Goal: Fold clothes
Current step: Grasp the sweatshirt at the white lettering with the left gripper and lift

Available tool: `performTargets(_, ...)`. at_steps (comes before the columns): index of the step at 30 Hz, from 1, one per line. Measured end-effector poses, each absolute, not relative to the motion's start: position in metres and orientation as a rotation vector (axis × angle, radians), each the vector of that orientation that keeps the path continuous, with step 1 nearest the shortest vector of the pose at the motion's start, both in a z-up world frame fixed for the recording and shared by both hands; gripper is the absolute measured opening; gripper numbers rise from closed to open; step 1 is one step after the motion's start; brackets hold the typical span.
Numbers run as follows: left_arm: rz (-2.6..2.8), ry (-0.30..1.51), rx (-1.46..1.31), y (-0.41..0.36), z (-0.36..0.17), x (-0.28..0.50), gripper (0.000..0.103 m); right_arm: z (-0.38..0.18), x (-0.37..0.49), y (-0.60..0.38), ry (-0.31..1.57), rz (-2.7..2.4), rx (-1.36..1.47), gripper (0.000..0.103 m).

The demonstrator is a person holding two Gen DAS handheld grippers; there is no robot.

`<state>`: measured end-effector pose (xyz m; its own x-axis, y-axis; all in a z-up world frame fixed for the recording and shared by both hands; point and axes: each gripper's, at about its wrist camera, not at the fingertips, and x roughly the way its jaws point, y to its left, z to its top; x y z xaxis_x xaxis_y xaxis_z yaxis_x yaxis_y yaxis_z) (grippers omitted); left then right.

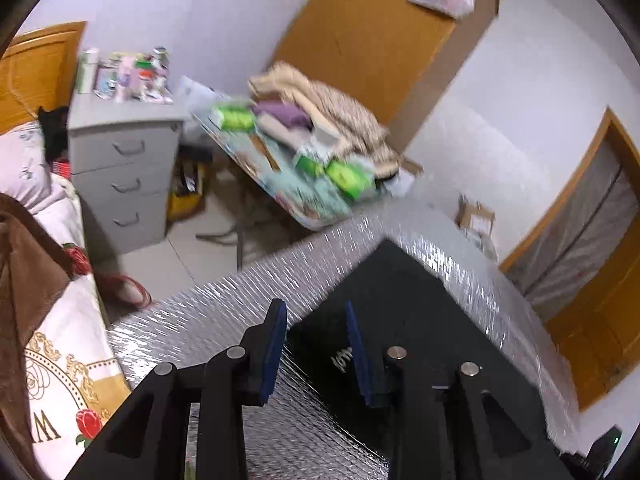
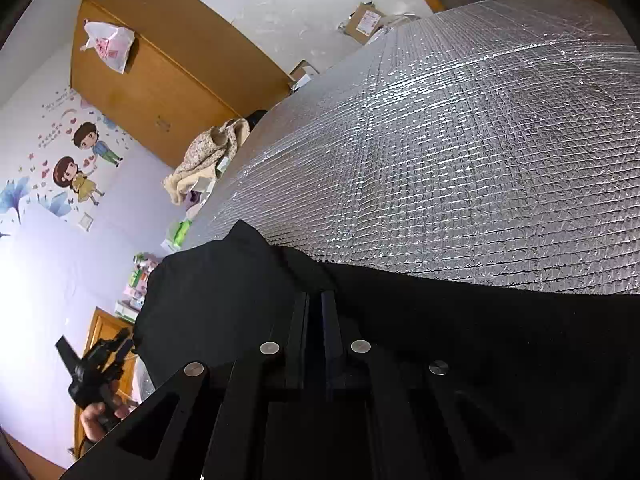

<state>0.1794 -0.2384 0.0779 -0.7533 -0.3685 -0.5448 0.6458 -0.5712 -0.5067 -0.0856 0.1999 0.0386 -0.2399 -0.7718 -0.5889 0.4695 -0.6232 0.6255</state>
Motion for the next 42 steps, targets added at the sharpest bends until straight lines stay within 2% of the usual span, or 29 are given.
performTargets(3, -2.325, 1.051, 0.527, -0.238, 0.072, 0.183, 0.031, 0.039, -0.085, 0.201, -0.409, -1.948, 1.179, 0.006)
performTargets(9, -2.318, 1.117, 0.608, -0.234, 0.051, 0.170, 0.035, 0.040, -0.083, 0.201, -0.411, -1.948, 1.178, 0.006)
performTargets(25, -2.271, 1.196, 0.607, -0.237, 0.032, 0.152, 0.039, 0.039, -0.086, 0.201, -0.412, -1.944, 1.176, 0.006)
performTargets(30, -2.227, 1.285, 0.607, -0.245, 0.028, 0.153, 0.038, 0.039, -0.085, 0.200, -0.414, -1.945, 1.176, 0.006)
performTargets(40, -2.180, 1.288, 0.638, -0.247, 0.027, 0.149, 0.038, 0.038, -0.085, 0.198, -0.419, -1.943, 1.176, 0.006)
performTargets(42, -2.188, 1.304, 0.628, -0.248, 0.027, 0.150, 0.033, 0.038, -0.085, 0.198, -0.420, -1.943, 1.176, 0.006)
